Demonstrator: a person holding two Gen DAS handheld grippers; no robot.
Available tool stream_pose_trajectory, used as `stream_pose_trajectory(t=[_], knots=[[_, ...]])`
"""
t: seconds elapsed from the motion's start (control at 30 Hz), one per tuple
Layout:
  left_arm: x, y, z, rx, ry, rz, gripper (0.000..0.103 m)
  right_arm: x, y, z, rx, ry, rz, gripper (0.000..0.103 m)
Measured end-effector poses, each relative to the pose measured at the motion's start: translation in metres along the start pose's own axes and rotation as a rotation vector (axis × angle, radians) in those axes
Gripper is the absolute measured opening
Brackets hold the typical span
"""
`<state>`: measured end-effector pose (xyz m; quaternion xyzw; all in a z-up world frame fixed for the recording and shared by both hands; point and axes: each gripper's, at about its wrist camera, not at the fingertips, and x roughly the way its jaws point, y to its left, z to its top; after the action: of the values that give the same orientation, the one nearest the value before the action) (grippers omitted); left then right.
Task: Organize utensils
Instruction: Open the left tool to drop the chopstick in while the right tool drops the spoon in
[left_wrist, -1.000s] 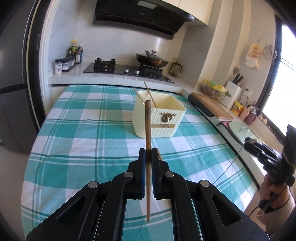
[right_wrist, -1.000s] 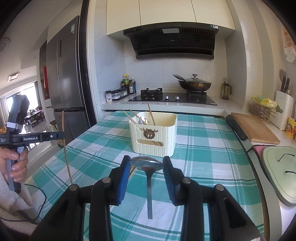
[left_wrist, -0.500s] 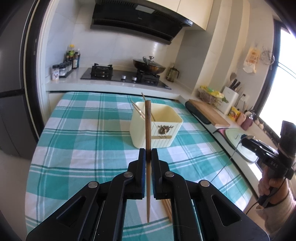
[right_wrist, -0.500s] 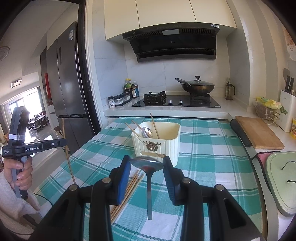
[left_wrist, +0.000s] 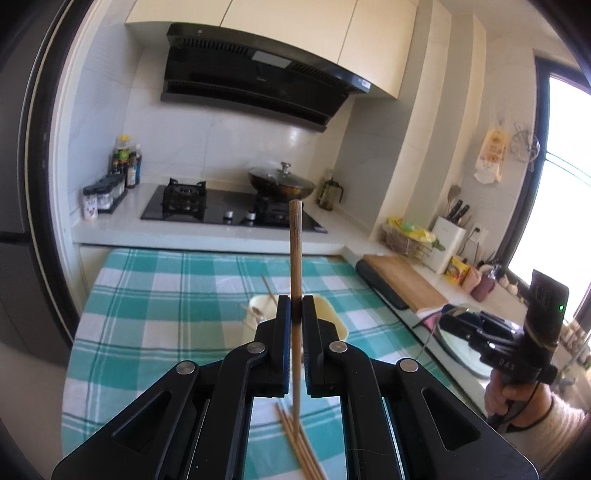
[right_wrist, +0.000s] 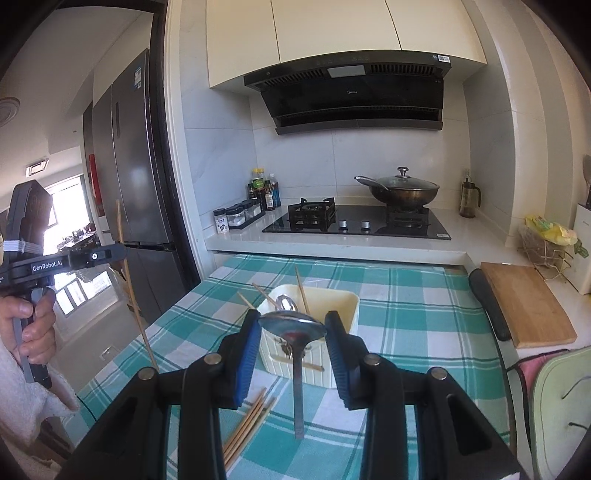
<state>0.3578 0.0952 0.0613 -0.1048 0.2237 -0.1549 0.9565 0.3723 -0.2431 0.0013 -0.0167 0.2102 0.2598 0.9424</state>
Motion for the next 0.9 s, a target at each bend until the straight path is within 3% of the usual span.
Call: stream_pose_trajectory(t=[0.2, 0.4, 0.53, 0.73, 0.9], knots=[[0.037, -0.011, 0.045, 0.001, -0.11, 0.039, 0.004, 0.028, -0.005, 0.048, -0.023, -0.076, -0.009, 0.036], [0.092, -0.021, 0.05, 0.021, -0.169, 0.112, 0.004, 0.069, -0.02, 0.07, 0.008, -0.141, -0.031, 0.036], [0.138, -0.016, 0.033, 0.008, -0.092, 0.136, 0.004, 0.108, -0.03, 0.061, 0.024, -0.105, -0.038, 0.036], [0.196, -0.003, -0.005, -0.011, 0.103, 0.141, 0.004, 0.165, -0.049, 0.029, 0.065, 0.077, -0.049, 0.036], [0.218, -0.004, -0.027, -0.005, 0.187, 0.164, 0.005, 0.192, -0.065, 0.009, 0.113, 0.185, -0.064, 0.036]])
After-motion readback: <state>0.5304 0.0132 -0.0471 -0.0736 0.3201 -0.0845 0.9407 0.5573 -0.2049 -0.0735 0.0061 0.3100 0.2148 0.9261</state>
